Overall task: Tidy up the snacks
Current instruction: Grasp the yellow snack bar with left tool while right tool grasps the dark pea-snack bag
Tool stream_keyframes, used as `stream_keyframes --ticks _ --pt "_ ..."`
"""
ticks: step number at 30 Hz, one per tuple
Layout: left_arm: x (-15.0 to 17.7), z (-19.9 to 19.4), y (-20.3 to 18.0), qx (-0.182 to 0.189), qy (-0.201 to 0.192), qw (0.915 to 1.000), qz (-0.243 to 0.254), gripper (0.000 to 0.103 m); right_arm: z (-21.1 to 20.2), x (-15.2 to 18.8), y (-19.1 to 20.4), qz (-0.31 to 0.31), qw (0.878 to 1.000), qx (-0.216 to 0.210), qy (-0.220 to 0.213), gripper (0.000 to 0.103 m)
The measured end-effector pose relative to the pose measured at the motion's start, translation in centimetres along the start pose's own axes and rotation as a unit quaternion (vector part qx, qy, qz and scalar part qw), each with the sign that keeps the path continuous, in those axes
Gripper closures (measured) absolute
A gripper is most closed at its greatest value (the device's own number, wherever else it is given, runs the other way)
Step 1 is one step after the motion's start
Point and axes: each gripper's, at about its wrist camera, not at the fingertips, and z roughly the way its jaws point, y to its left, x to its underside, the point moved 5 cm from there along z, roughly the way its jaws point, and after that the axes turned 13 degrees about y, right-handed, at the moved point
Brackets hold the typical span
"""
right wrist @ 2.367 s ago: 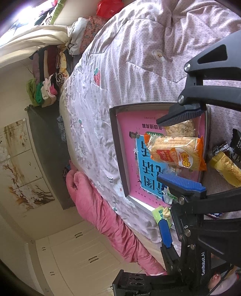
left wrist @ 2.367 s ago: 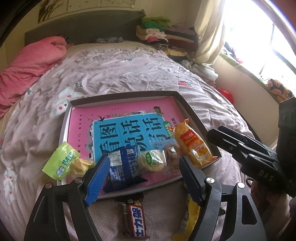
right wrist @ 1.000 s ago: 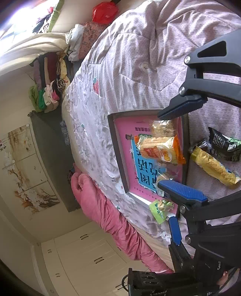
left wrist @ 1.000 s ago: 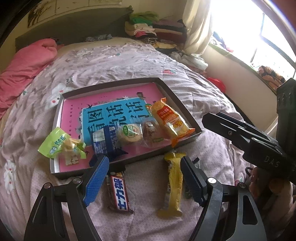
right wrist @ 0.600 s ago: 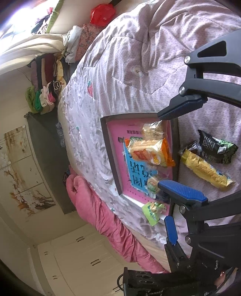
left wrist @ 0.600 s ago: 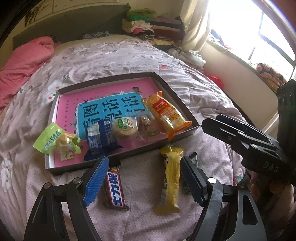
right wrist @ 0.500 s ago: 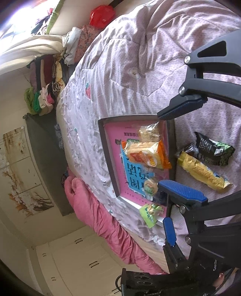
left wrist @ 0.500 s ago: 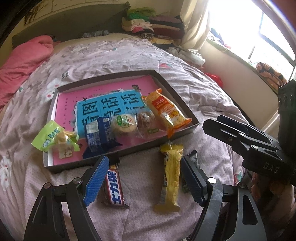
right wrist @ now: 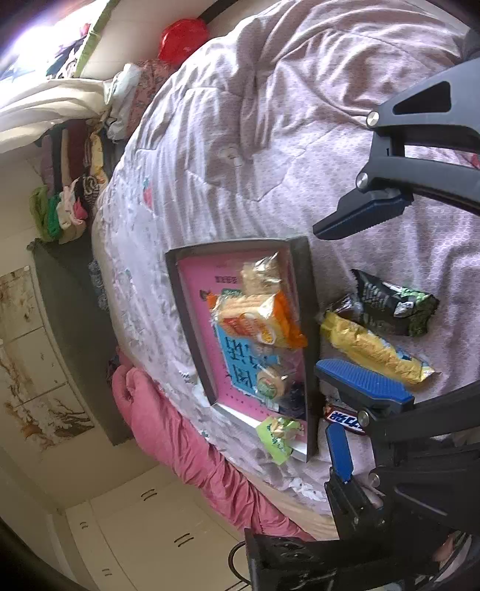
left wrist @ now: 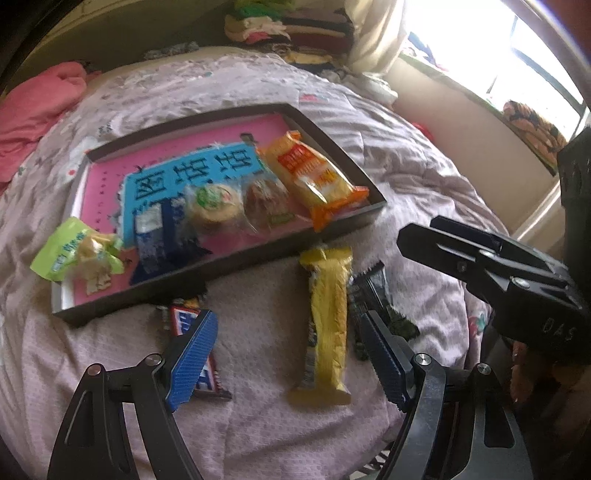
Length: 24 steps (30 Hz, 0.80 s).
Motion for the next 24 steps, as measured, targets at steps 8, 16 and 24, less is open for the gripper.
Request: stream_keyframes --ticks 8,16,24 --pt "0.4 2.0 -0.9 0.007 0.018 0.9997 0.011 0.025 0.7 0.8 -0.3 0.008 1.000 -0.001 0.024 0.036" --pt "0.4 3.6 -0.7 0.020 0.034 0.9992 0.007 0.063 2.5 1.7 -0.6 0.020 0.997 -0.008 0.071 0.036" --pt "0.4 3.3 0.5 0.027 0.030 0.9992 0.003 0.079 4.4 2.6 0.1 0.006 0.994 -0.007 0.111 0.044"
